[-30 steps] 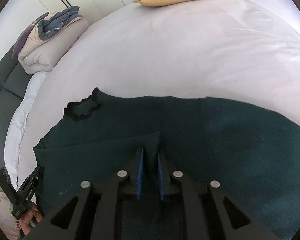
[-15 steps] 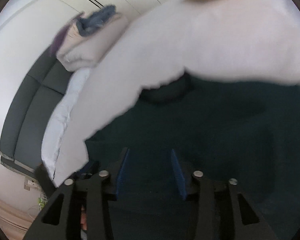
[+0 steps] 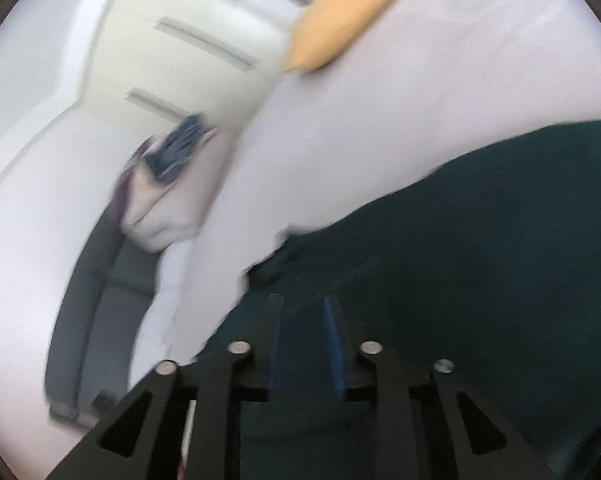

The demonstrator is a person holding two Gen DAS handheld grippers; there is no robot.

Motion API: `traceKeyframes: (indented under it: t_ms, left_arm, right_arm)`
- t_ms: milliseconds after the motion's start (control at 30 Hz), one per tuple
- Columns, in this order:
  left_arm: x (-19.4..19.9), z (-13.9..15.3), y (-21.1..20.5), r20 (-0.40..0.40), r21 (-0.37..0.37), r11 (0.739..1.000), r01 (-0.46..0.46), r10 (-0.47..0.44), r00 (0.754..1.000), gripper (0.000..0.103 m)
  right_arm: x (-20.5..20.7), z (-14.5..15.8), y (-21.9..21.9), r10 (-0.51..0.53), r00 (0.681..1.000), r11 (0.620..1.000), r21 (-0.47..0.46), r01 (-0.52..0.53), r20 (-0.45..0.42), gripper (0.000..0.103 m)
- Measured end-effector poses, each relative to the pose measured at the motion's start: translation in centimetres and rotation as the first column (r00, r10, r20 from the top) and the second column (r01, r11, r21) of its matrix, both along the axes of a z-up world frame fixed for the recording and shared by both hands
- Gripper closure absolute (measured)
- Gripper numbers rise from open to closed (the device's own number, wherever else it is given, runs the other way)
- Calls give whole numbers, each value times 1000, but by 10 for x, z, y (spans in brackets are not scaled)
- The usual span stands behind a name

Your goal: Fold small clothes

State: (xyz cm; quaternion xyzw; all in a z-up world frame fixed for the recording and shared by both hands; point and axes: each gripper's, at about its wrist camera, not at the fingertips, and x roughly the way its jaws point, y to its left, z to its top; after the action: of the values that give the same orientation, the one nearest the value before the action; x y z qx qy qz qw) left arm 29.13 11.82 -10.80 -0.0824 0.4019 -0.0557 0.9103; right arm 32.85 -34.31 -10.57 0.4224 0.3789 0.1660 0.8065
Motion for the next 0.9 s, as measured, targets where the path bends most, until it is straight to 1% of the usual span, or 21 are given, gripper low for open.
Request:
traceKeyframes:
  t_ms: [33,67,100,133,167,200,233,267,300,333,367,400,467,500,533,567,633,667,700,800,900]
  left_arm:
    - [4,-17,-2,-48,29,1000,-8,9,999,38]
    - [6,-29,0,-73,24,1000,-6,7,997,38]
    - [6,-32,4,-66,-9,1000,-9,8,998,38]
    - [6,-30,10,-69,-48,999,-15,12,998,38]
    - [8,-29,12,-78,-58,998,-21,17,997,38]
    - [8,-29,12,-85,-53,998,-17,13,996,38]
    - [7,-28,11,-85,-44,999,-13,9,996,38]
    - [7,-26,12,-87,-35,999,-13,10,996,38]
    - [3,-21,12,-88,-30,999,-28,25,996,38]
    - [-1,-16,14,-80,-40,998,-42,38,996,38]
    - [-9,-8,16,-61,-72,996,-55,51,997,38]
    - [-17,-1,17,-46,-95,994,-56,52,998,38]
    - [-37,16,13,-1,-121,992,-39,39,999,38]
    - [-49,26,7,26,-124,992,-21,25,999,37]
    - [-55,31,3,39,-127,992,-10,15,999,32]
    - [-65,37,0,53,-134,991,6,1,999,30]
    - [-81,43,-11,68,-151,988,33,-23,997,28]
    - [-88,44,-16,66,-160,986,43,-33,997,28]
    - [-94,44,-22,64,-167,984,54,-44,997,28]
    - [-104,36,-40,36,-173,983,65,-59,998,28]
    - [-112,23,-54,-20,-216,975,55,-61,998,28]
  right_arm:
    - [2,-2,15,42,999,999,-1,-42,4,62]
    - [5,-7,33,86,996,996,-20,-86,-14,50]
    - [8,-15,41,102,994,993,-49,-104,-44,47]
    - [10,-29,45,100,991,991,-85,-107,-90,54]
    - [10,-35,39,83,993,993,-82,-90,-89,78]
    - [7,-40,26,56,994,997,-48,-61,-99,86]
    - [0,-47,6,17,992,1000,26,-14,-123,88]
    - [-11,-47,-9,-23,992,998,52,30,-125,87]
    - [-24,-41,-25,-72,990,997,30,76,-121,85]
    - [-45,-31,-47,-145,983,989,-24,144,-114,72]
    - [-60,-24,-64,-189,977,982,-28,187,-98,61]
    - [-80,-17,-86,-237,969,971,-11,237,-75,57]
    - [-128,-6,-139,-383,921,924,-28,382,-68,47]
    - [-154,-4,-170,-464,883,886,-41,462,-71,44]
    - [-170,-5,-188,-519,851,855,-45,517,-77,42]
    - [-196,-7,-215,-594,799,804,-45,593,-91,42]
    - [-235,-16,-255,-696,704,714,-38,699,-143,42]
    - [-255,-23,-274,-735,657,667,-7,745,-169,46]
    - [-269,-28,-286,-758,626,632,32,775,-182,48]
    - [-284,-32,-301,-795,577,576,68,815,-186,48]
    - [-269,-41,-300,-802,562,558,82,826,-204,48]
